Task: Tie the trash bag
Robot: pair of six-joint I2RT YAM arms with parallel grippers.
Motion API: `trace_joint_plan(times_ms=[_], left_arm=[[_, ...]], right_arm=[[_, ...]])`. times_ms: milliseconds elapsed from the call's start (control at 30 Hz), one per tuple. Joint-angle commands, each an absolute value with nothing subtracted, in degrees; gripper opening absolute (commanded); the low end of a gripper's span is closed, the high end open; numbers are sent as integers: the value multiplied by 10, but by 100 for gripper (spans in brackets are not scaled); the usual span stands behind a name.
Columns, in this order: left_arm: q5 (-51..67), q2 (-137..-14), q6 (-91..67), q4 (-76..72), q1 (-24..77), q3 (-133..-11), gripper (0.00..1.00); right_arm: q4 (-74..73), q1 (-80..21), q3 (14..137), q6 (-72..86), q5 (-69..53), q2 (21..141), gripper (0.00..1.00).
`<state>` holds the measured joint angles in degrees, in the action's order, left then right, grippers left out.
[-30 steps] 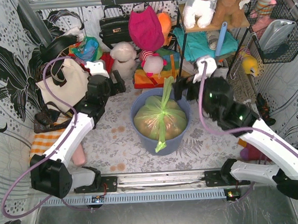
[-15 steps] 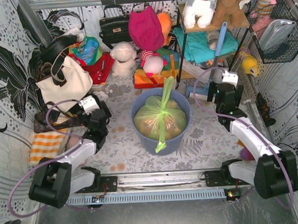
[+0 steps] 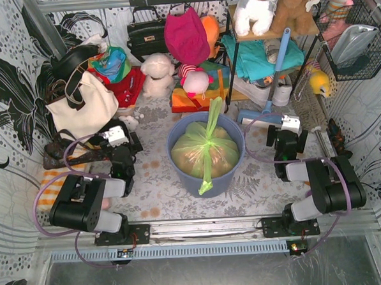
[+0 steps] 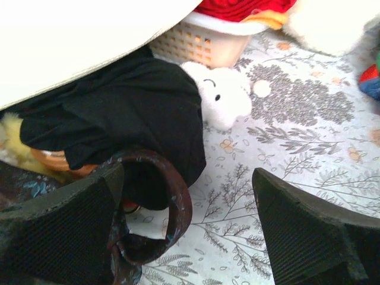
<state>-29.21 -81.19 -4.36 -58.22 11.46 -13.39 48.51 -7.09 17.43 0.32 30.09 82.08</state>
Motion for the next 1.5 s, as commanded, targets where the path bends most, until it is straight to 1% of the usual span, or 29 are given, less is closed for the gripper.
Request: trace_joint_plan(times_ms=[0, 67, 133, 167, 333, 467, 500, 533, 567, 633, 700, 1467], left_arm=[[-171, -820, -47, -671, 77, -124, 98], [-139, -851, -27, -756, 71, -99, 98], [-128, -836, -38, -709, 68, -109, 98], [-125, -845, -34, -729, 65, -107, 98], [-131, -838, -38, -722, 65, -104, 98], [-131, -839, -39, -720, 65, -107, 98], [-130, -840, -40, -719, 64, -108, 98], [-130, -841, -39, -723, 64, -107, 98], [-131, -841, -39, -724, 64, -106, 98], [-131, -841, -40, -720, 64, -108, 98], [-131, -840, -40, -720, 64, -107, 98], [-126, -841, -42, -712, 60, -111, 98]], right_arm=[[608, -59, 173, -19, 241, 855, 97], [613, -55, 178, -19, 234, 858, 97], [622, -51, 170, -20, 206, 856, 97], [625, -48, 165, -20, 193, 853, 97], [655, -43, 146, -24, 161, 849, 97], [740, -41, 103, -32, 127, 859, 97], [811, -42, 93, -49, 126, 890, 97], [803, -43, 89, -51, 128, 893, 97], [752, -42, 97, -38, 127, 874, 97], [794, -42, 96, -45, 134, 890, 97], [773, -42, 98, -36, 141, 884, 97], [784, -42, 98, -41, 141, 887, 97]])
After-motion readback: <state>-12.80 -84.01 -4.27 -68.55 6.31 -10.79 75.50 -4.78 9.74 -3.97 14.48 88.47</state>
